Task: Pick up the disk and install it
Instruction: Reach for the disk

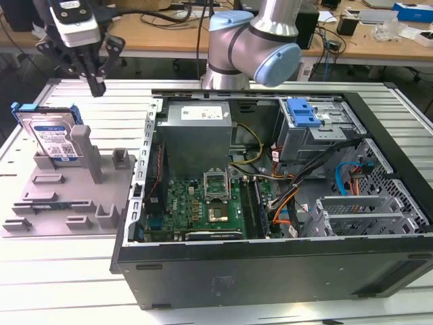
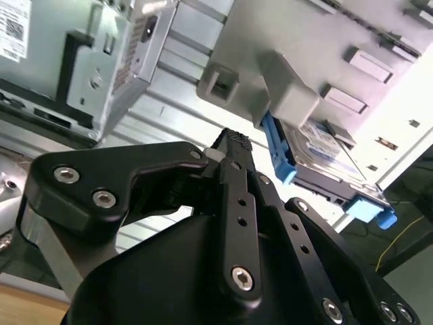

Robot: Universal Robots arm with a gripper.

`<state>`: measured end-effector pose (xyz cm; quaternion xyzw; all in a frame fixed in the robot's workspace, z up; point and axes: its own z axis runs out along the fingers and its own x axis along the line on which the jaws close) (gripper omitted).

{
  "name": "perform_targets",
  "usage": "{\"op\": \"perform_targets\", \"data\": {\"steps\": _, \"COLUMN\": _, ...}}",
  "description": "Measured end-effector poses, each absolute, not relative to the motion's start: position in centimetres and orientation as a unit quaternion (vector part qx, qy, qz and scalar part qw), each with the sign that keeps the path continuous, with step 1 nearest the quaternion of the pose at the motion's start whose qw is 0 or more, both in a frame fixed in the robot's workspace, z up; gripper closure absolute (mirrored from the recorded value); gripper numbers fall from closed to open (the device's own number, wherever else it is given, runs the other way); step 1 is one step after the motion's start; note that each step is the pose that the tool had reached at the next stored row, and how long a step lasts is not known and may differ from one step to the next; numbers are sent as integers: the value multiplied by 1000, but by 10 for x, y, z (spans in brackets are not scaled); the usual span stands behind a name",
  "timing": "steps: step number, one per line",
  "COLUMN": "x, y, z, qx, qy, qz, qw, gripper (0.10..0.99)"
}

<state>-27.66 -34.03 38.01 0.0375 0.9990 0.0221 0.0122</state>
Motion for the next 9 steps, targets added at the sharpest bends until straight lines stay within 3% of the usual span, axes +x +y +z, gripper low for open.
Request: {"op": "perform_targets", "data": {"steps": 9, "x": -319, "y": -320, "z": 377, "qx": 37, "qy": 999, "qz": 22, "qw": 12, "gripper": 980}}
